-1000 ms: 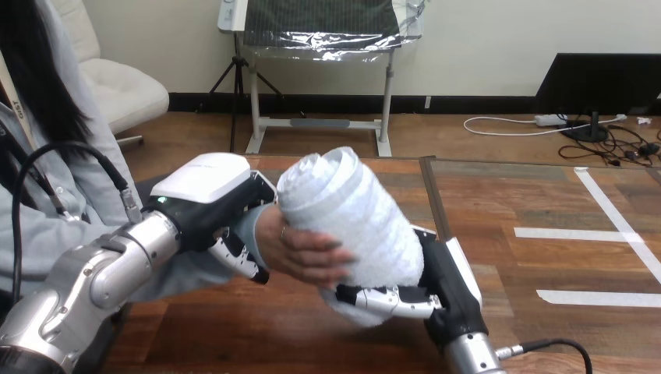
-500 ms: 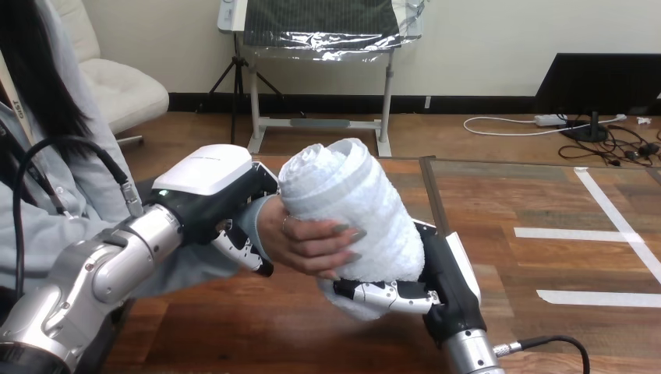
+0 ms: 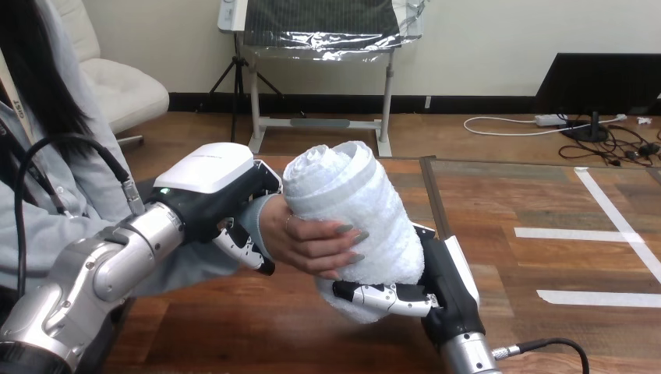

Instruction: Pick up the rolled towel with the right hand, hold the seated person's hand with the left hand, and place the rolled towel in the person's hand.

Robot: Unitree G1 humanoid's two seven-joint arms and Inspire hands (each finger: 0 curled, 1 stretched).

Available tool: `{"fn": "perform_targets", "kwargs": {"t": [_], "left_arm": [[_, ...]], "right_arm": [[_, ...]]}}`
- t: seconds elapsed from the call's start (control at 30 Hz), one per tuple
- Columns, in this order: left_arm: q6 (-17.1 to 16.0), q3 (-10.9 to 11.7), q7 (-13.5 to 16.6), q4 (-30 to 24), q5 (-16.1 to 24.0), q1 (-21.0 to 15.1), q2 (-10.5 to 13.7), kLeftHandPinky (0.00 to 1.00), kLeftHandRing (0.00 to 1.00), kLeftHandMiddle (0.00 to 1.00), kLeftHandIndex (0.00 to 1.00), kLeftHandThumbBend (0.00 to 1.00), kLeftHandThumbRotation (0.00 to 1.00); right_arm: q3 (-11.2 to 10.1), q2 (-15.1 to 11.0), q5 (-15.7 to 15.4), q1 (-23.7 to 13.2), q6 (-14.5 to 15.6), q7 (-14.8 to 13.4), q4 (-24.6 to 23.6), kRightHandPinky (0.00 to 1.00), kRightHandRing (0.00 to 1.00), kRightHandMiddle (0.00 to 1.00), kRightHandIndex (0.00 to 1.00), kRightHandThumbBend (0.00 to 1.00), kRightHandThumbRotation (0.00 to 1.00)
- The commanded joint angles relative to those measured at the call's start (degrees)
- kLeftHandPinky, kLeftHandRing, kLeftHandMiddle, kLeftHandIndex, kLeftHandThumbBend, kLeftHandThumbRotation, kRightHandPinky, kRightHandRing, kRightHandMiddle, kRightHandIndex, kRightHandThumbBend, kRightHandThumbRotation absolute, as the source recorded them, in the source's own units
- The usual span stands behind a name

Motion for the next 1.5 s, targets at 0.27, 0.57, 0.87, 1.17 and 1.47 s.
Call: {"fn": "perform_targets", "kwargs": {"t": [0.27,0.57,0.87,1.17,1.47], "left_arm": [[-1.11,3.14,1.00,-4.93,-2.07,-5.72,-1.16,0.26,0.32,0.38,0.39,0.87,0.00],[-2.00,3.15,1.74,-4.19,-1.76,-5.46,-0.83,0.28,0.33,0.39,0.40,0.88,0.00],[-1.07,3.25,2.20,-4.67,-0.48,-4.72,-0.25,0.35,0.42,0.48,0.50,0.91,0.00],[0.13,3.26,2.72,-4.94,1.34,-3.46,0.64,0.50,0.57,0.63,0.67,0.97,0.10],[0.41,3.62,3.98,-4.11,1.90,-1.33,1.28,0.70,0.74,0.79,0.82,1.00,0.25]], "right_arm": [[2.59,2.12,-1.76,-4.08,-1.36,1.23,-0.12,0.20,0.26,0.36,0.41,0.61,0.00],[2.61,1.93,-2.29,-4.09,-0.90,0.20,-0.62,0.22,0.28,0.37,0.41,0.63,0.00],[3.04,1.35,-3.28,-4.08,0.24,-0.79,-1.29,0.39,0.49,0.56,0.57,0.70,0.00],[3.77,-0.21,-4.30,-4.02,2.34,0.39,-2.67,0.77,0.79,0.78,0.83,0.72,0.02],[4.36,-1.68,-4.74,-3.75,4.30,0.74,-4.26,0.97,0.97,0.95,0.98,0.79,0.27]]}}
